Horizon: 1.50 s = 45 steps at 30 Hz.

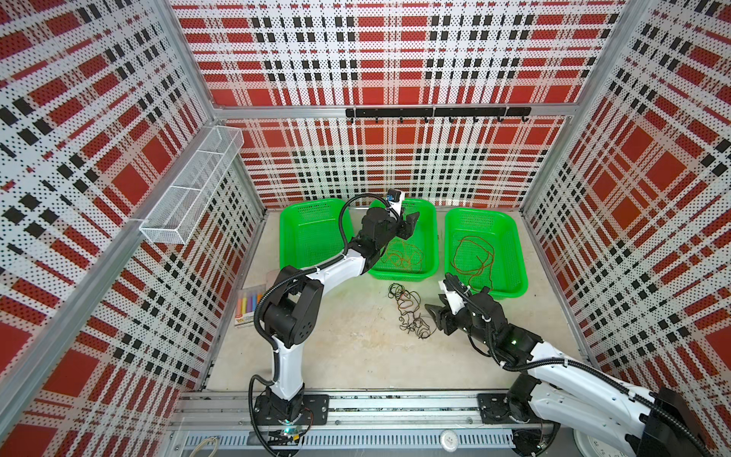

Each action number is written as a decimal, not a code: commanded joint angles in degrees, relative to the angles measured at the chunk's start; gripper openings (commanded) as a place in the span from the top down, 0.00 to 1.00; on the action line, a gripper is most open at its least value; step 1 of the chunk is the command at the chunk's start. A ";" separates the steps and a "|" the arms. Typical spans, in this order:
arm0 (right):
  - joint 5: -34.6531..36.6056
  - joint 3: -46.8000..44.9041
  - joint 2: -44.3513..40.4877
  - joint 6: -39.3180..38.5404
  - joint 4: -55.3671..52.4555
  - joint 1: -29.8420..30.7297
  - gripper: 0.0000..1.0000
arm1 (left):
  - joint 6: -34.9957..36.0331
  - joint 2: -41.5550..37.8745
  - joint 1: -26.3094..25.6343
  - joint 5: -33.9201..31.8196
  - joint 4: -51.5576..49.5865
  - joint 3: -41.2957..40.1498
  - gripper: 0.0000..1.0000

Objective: Untangle and sort cables by color
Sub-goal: Place the cable into the container.

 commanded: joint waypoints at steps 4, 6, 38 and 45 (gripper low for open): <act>-1.30 -2.10 -2.81 0.85 2.00 0.31 0.66 | 1.99 -1.53 -0.25 -7.13 -8.38 1.65 0.06; -1.17 -2.06 -2.99 0.63 1.40 0.35 0.65 | 3.40 -3.95 -0.67 -9.36 -7.74 -0.63 0.02; 1.83 -3.15 4.88 9.88 0.26 0.70 0.28 | -1.57 1.91 0.88 4.85 -45.08 17.40 0.13; 2.60 -1.81 10.59 10.88 -2.47 1.30 0.29 | 6.17 -12.35 -3.01 -7.26 -31.46 4.94 0.02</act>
